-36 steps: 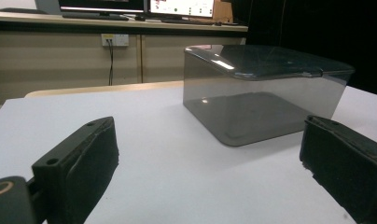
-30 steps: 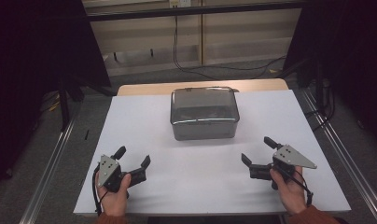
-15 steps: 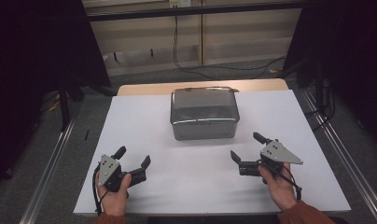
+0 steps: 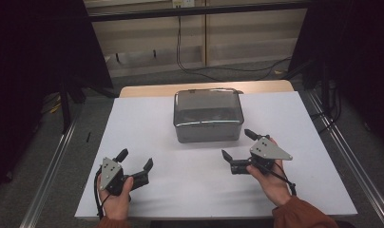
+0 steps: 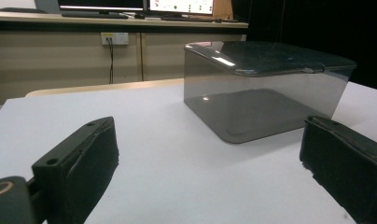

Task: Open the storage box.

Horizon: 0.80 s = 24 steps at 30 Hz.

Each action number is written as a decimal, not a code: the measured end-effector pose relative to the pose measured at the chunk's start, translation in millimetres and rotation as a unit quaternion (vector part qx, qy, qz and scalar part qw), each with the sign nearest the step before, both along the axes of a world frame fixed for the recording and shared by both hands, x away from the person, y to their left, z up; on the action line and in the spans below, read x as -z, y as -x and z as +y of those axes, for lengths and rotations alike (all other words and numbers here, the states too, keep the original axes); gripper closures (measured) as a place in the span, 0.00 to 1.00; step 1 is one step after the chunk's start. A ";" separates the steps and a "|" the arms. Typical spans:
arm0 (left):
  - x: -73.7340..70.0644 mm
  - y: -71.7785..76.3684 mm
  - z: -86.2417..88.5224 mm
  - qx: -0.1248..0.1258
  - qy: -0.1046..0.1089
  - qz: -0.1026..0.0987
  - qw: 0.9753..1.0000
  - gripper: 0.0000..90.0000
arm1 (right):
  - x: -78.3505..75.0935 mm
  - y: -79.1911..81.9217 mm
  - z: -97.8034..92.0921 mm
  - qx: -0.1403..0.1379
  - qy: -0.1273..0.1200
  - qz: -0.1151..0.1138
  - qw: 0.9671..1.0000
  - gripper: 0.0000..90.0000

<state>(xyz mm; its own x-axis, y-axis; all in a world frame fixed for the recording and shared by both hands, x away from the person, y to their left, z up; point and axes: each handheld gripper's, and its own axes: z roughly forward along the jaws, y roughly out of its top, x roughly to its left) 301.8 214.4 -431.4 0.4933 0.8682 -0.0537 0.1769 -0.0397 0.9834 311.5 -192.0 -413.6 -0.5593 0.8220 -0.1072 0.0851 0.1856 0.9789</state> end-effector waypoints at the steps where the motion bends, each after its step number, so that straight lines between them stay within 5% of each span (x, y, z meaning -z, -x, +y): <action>1: 0.1 -0.3 0.1 0.001 -0.001 0.000 1.000 0.05 | -0.4 -1.3 1.6 -0.001 0.006 -0.003 1.000 0.00; 13: 0.5 -0.6 0.9 -0.003 -0.002 0.002 1.000 0.05 | -6.6 -17.9 28.6 -0.026 0.058 -0.021 0.998 0.00; 20: 0.7 -1.1 0.7 -0.003 -0.004 0.003 1.000 0.05 | -7.9 -26.8 38.1 -0.027 0.108 -0.052 0.992 0.04; 24: 0.7 -1.1 0.8 -0.002 -0.001 0.002 1.000 0.05 | -7.1 -29.9 41.5 -0.024 0.143 -0.076 0.987 0.06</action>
